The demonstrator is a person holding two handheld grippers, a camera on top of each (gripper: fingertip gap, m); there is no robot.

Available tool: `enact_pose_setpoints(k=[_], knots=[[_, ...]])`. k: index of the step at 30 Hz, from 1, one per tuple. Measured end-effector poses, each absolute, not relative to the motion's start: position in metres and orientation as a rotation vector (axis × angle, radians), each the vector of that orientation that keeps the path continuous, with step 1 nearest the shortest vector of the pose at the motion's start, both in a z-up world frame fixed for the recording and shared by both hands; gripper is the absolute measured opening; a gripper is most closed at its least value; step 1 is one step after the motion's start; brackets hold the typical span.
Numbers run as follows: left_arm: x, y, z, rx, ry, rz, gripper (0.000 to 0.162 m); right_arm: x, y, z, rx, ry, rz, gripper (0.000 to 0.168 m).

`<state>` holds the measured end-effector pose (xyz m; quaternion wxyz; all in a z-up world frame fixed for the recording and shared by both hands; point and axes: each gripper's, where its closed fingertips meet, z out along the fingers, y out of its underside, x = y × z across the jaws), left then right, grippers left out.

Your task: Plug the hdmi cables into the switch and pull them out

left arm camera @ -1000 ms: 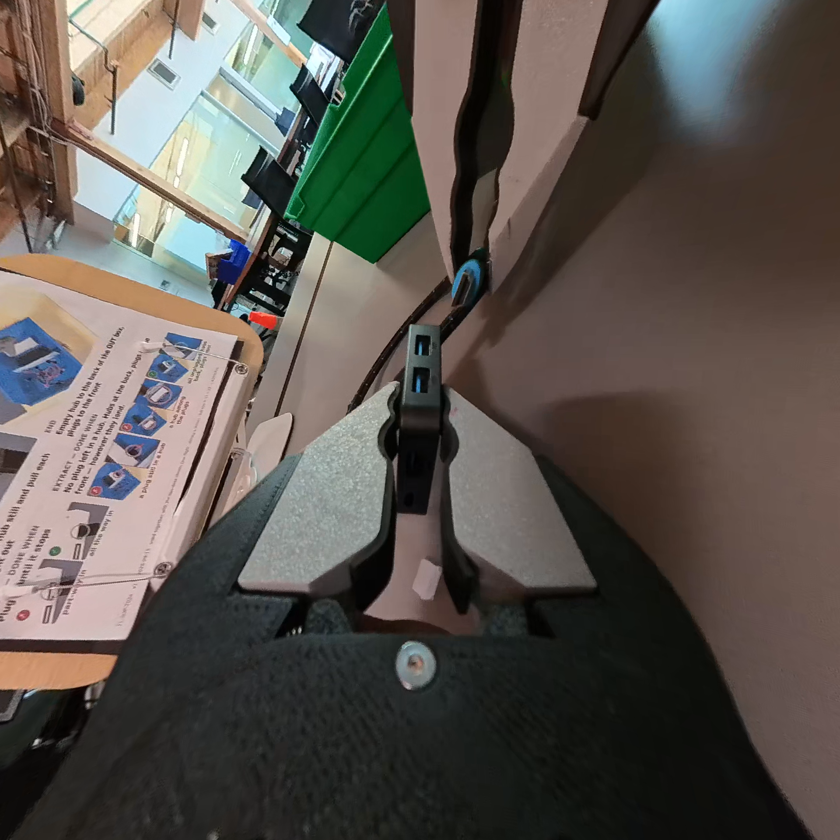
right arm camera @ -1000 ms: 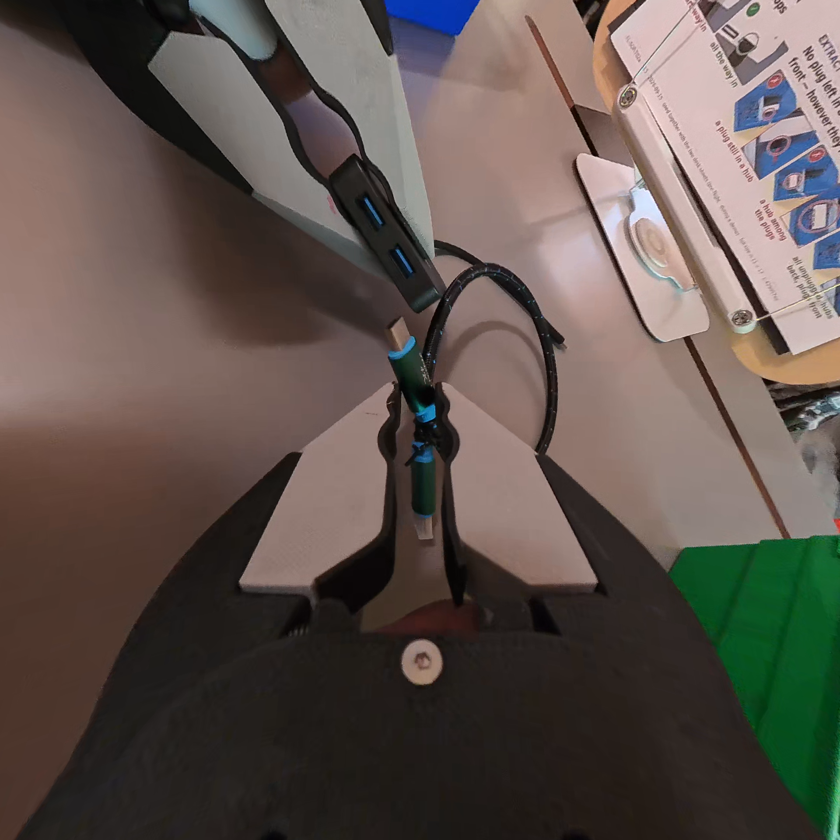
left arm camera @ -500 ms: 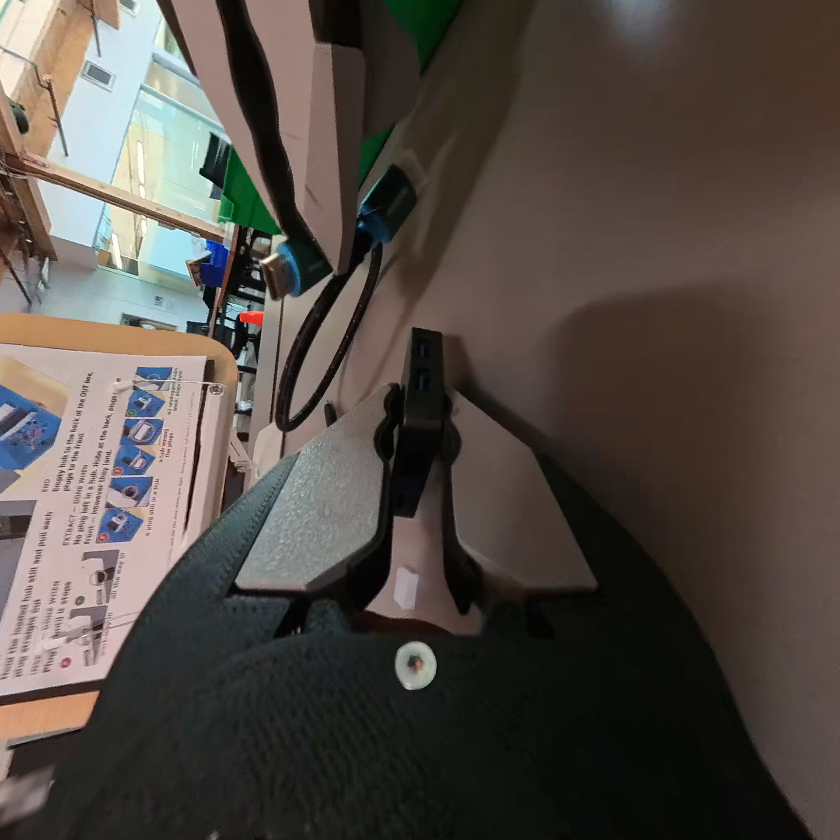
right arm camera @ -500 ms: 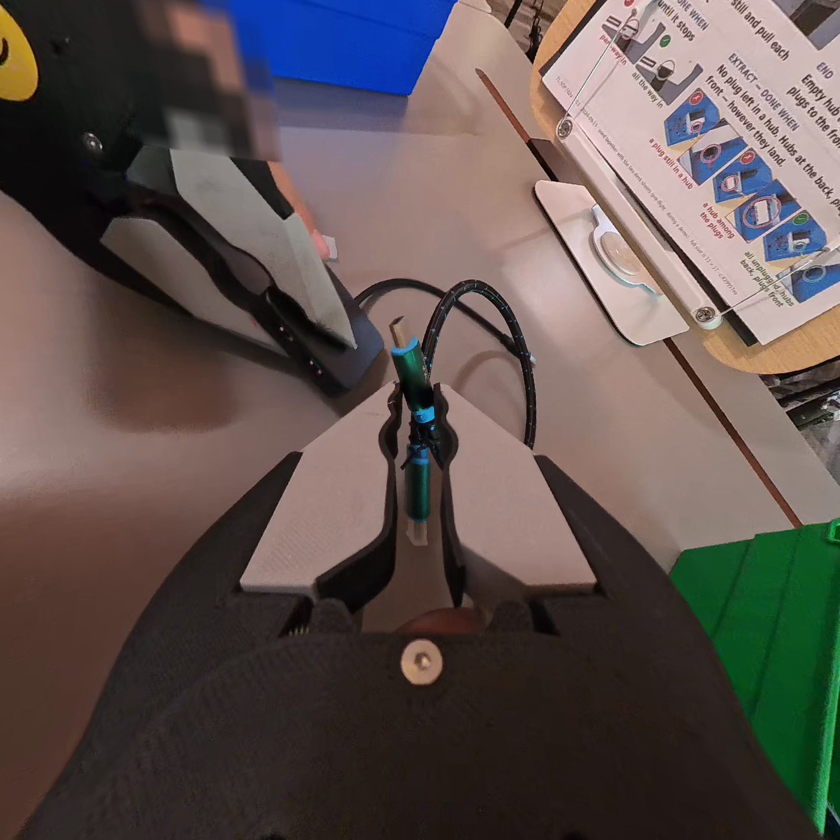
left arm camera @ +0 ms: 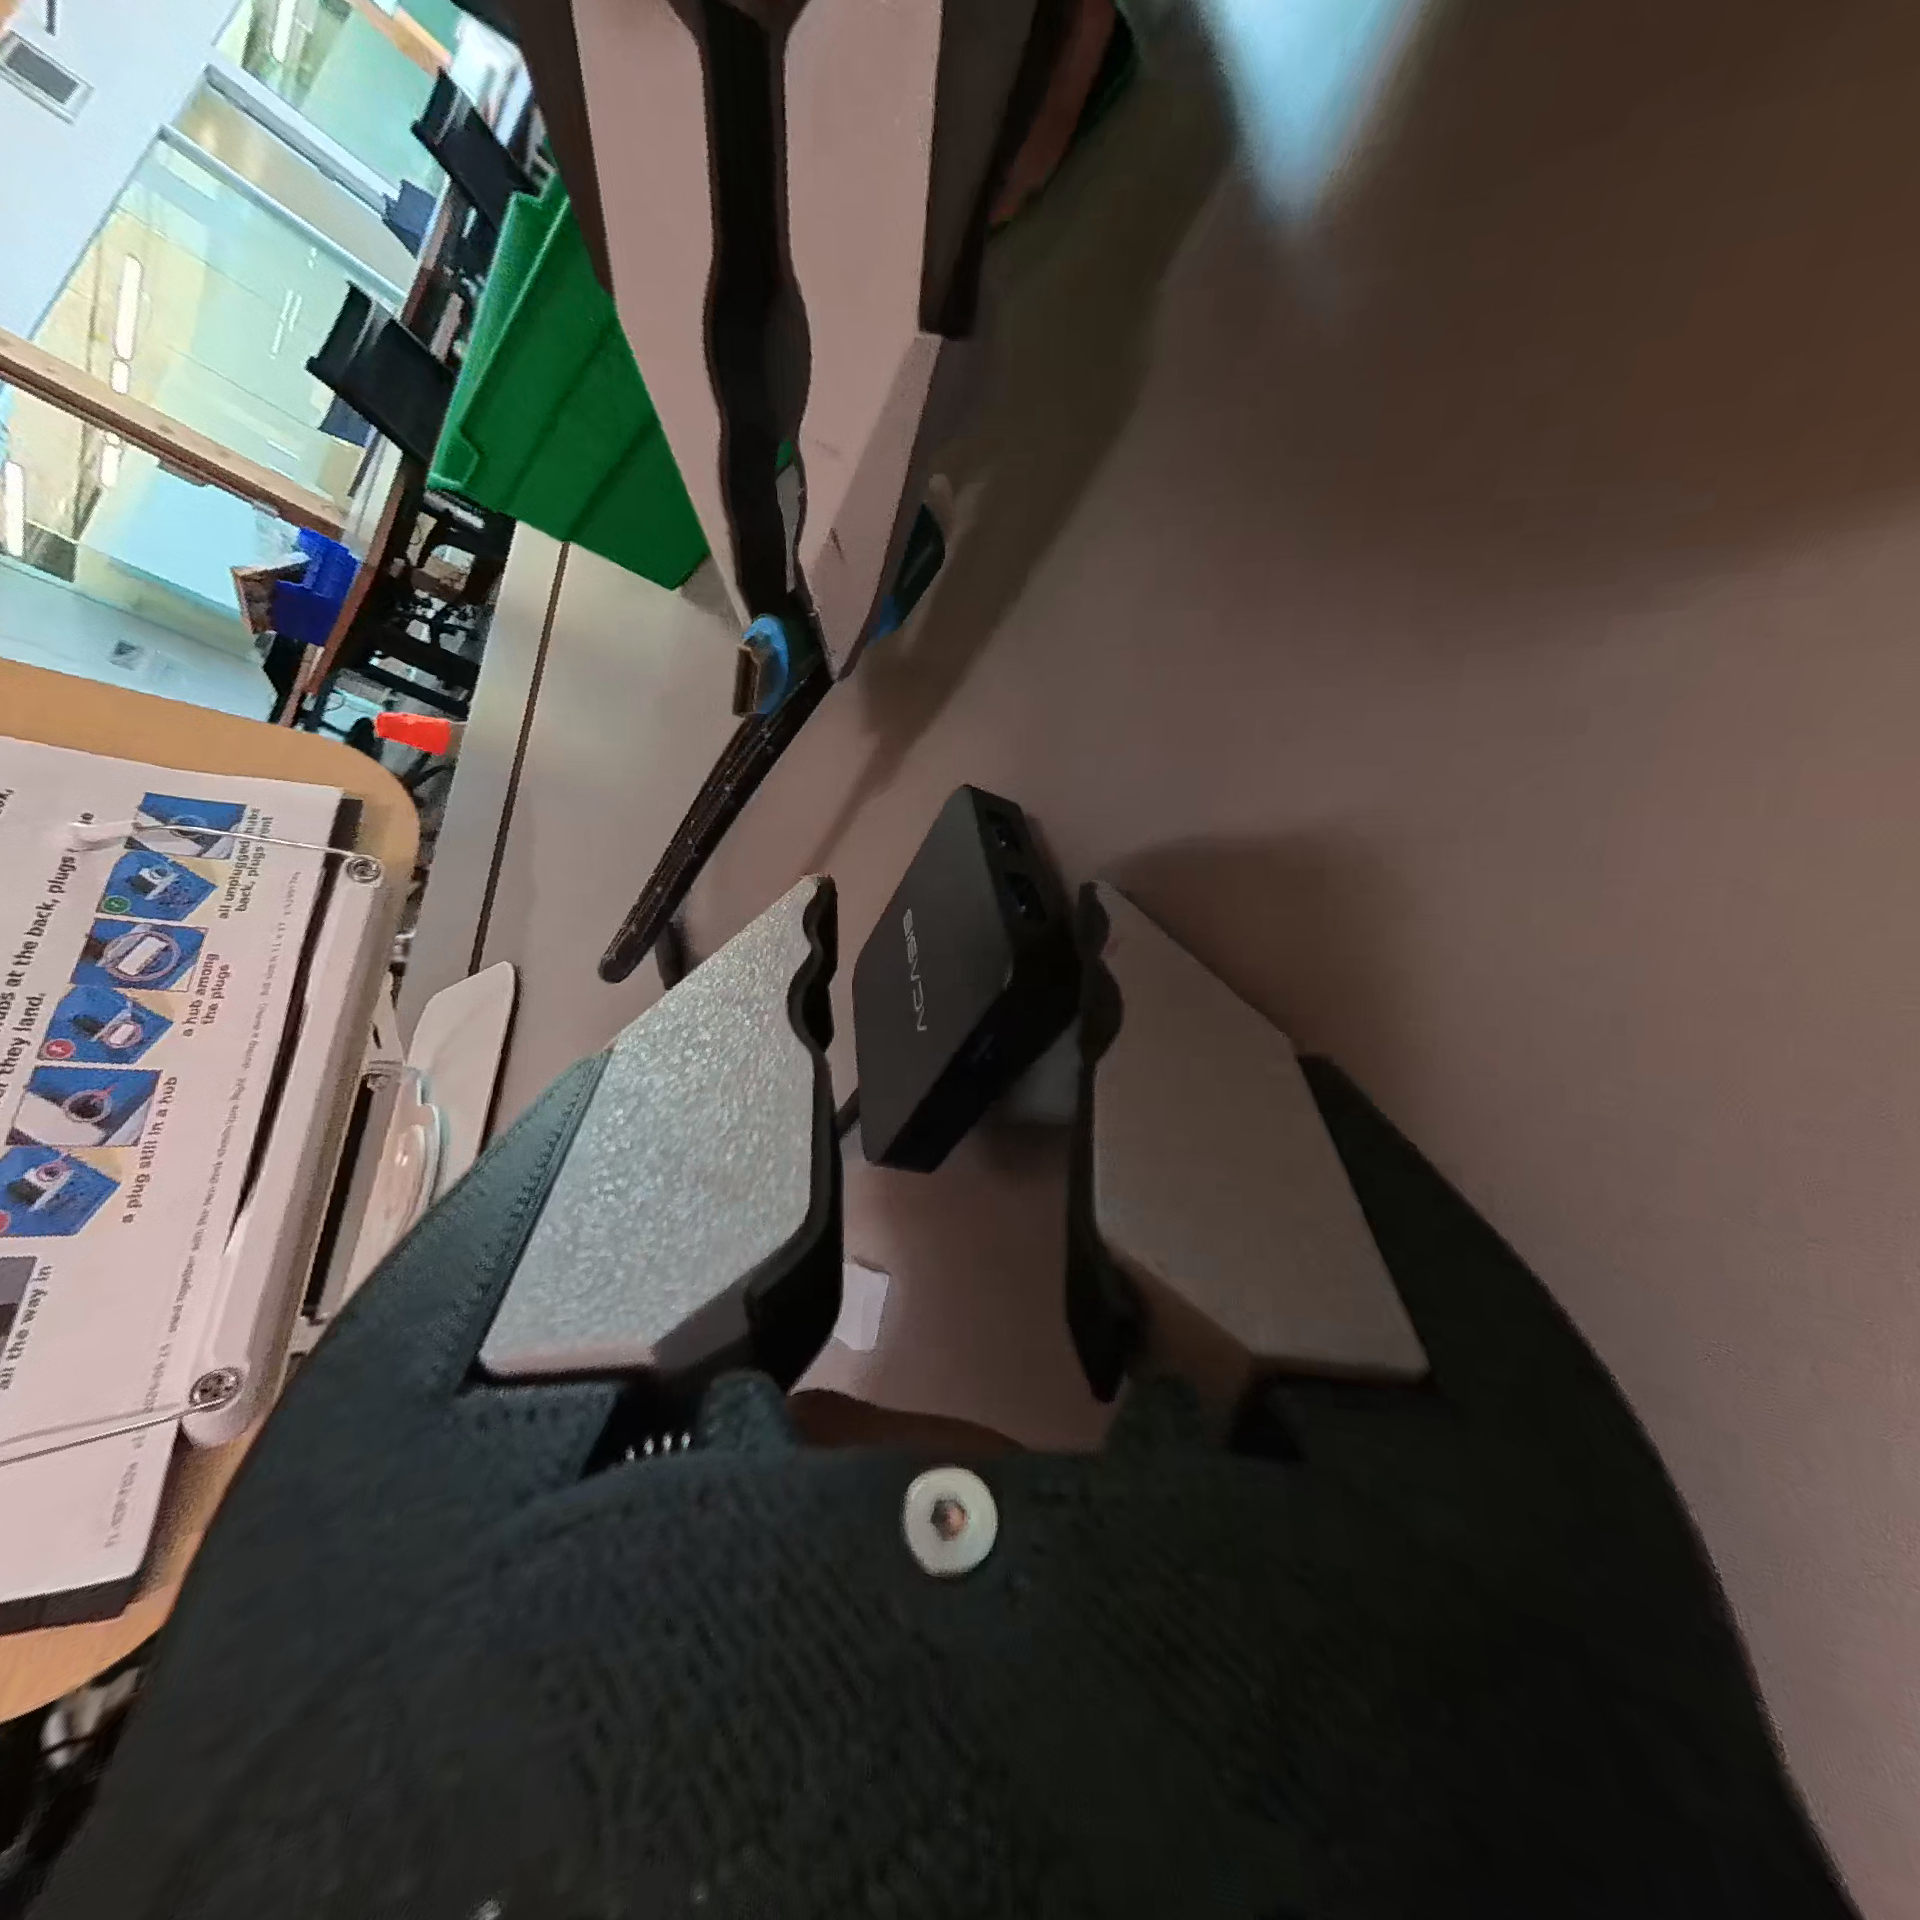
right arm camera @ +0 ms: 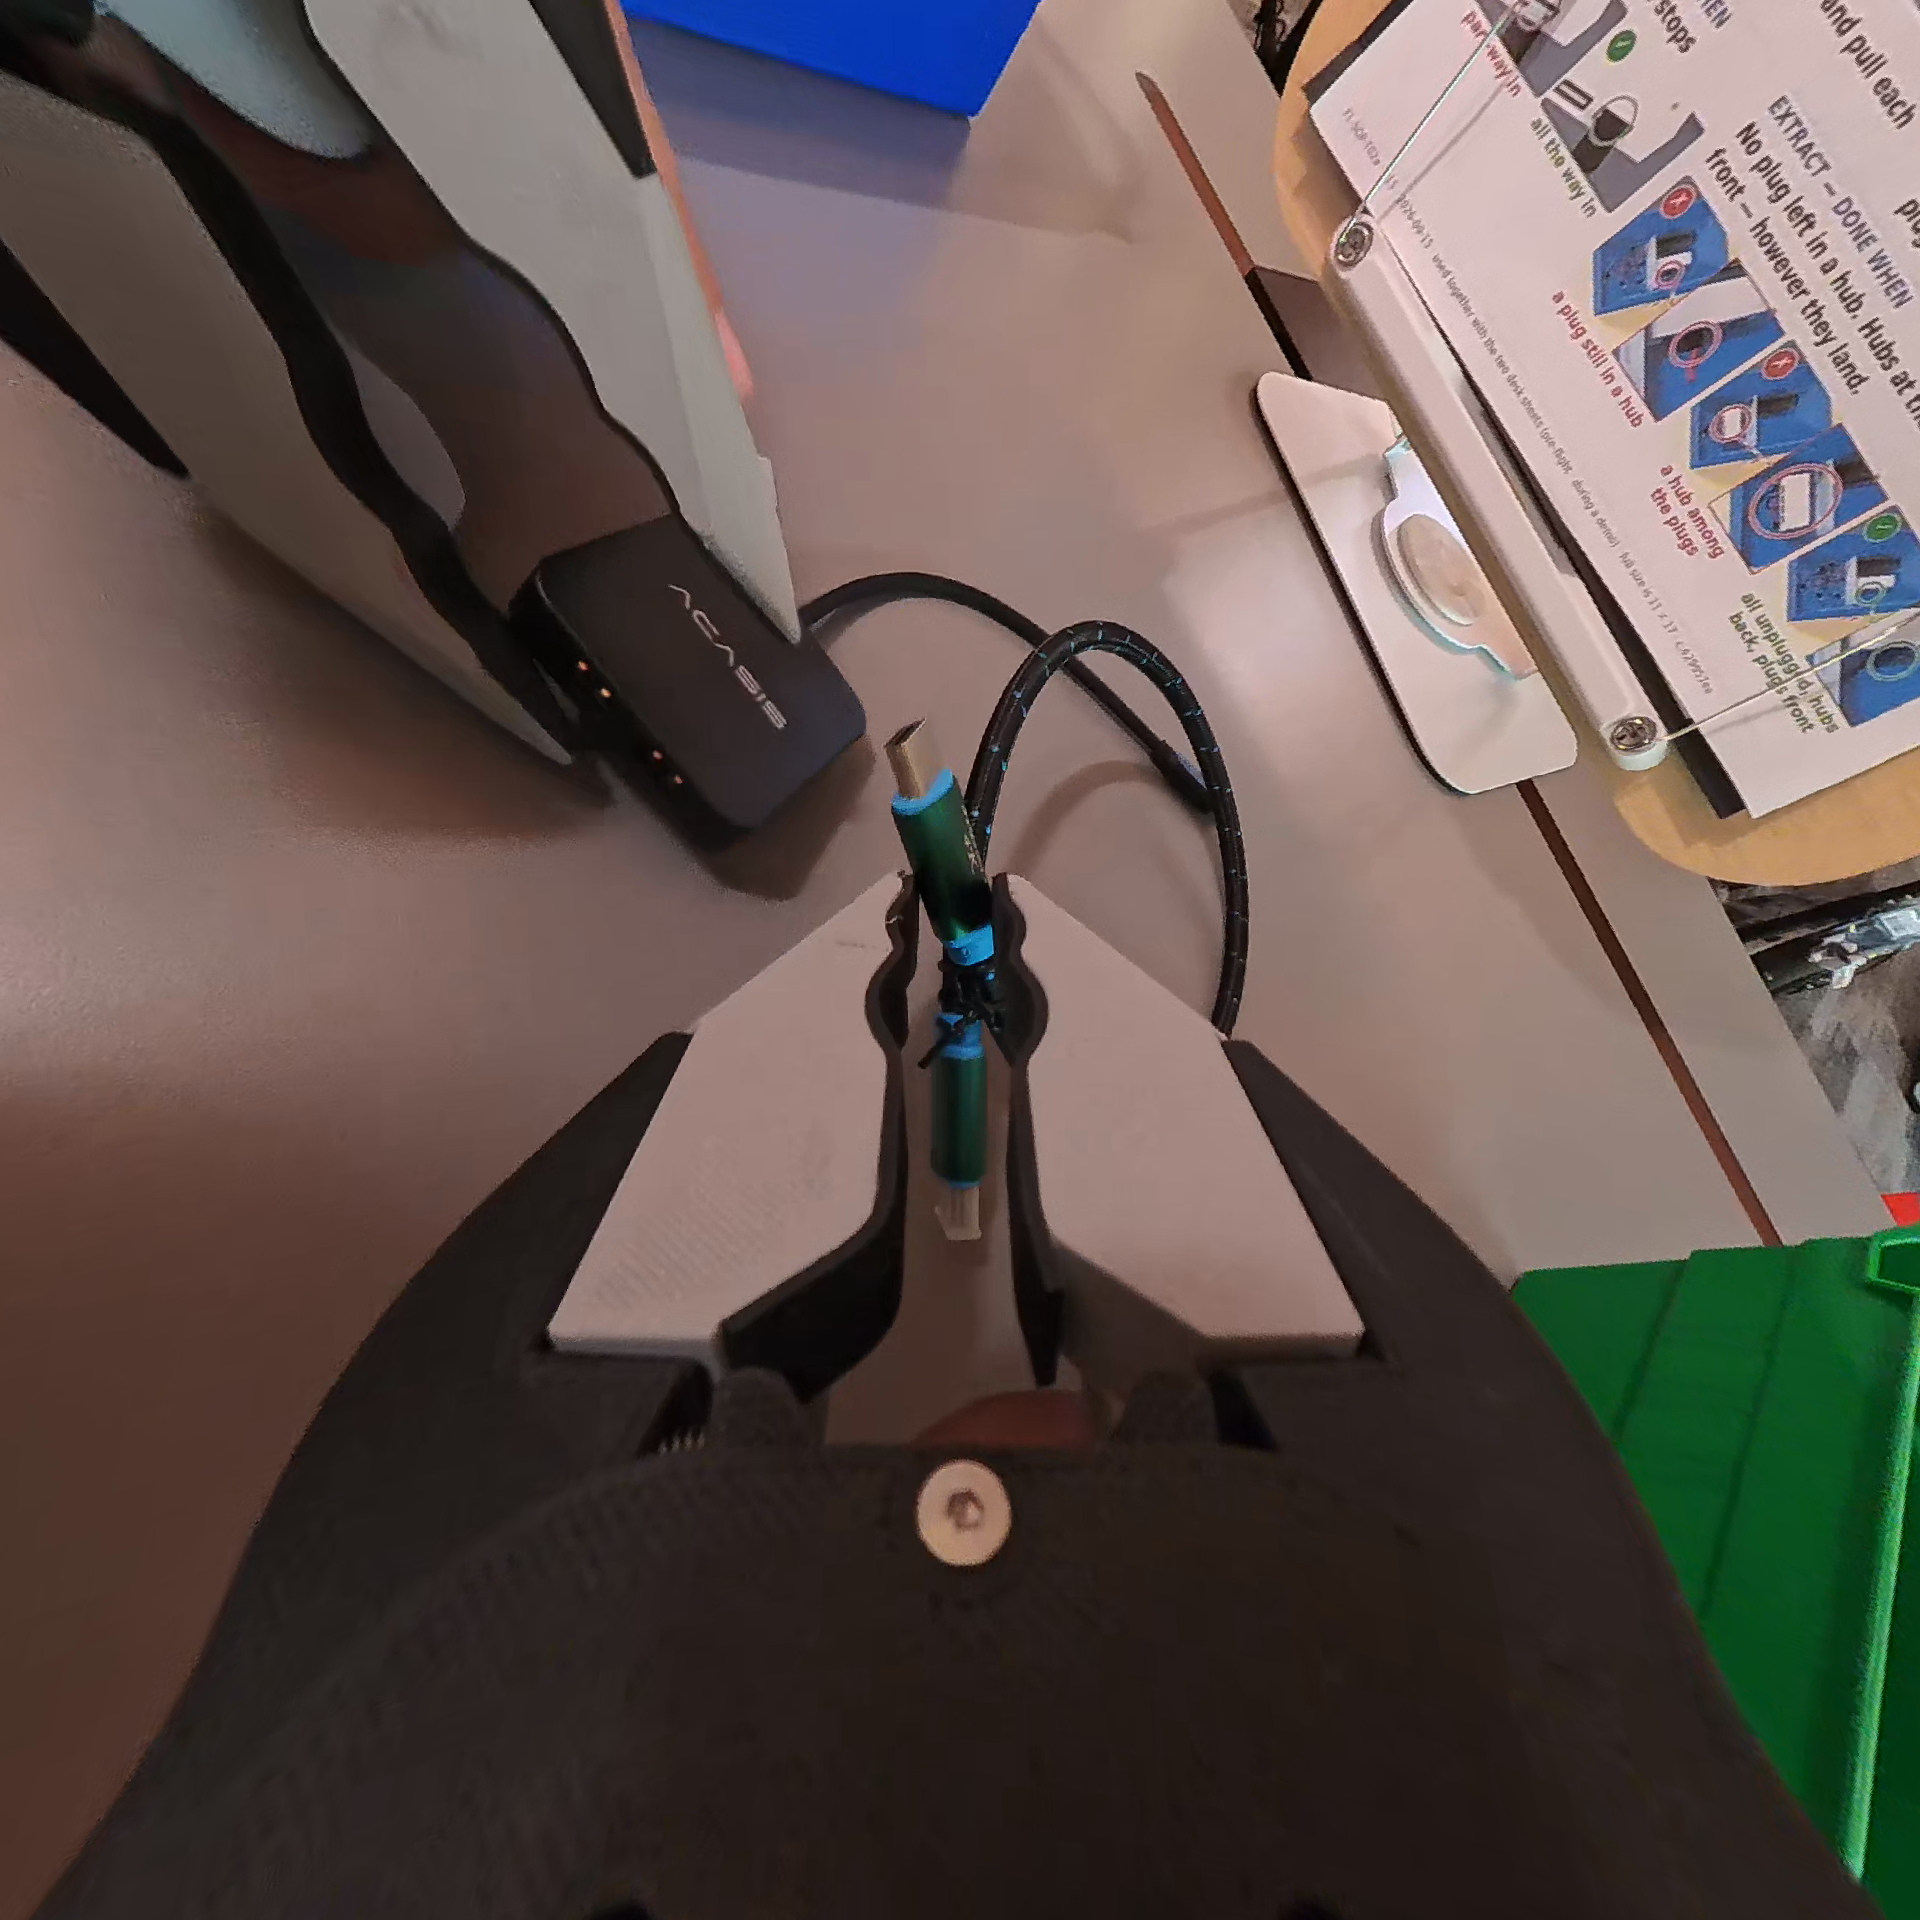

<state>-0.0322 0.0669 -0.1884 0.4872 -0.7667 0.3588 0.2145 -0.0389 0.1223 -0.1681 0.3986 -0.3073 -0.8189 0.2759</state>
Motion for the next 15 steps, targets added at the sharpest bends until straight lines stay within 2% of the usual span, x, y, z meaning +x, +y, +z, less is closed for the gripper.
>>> enact_pose_setpoints(k=[9, 15], knots=[[-0.035, 0.067, -0.18, -1.836, 0.832, 0.525, 0.037, -0.034, 0.122, -0.168, -0.779, -2.062, 0.762, 0.011], [-0.048, 0.073, -0.153, -1.735, 0.749, 0.662, 0.027, -0.035, 0.115, -0.172, -0.738, -2.11, 0.709, 0.011]])
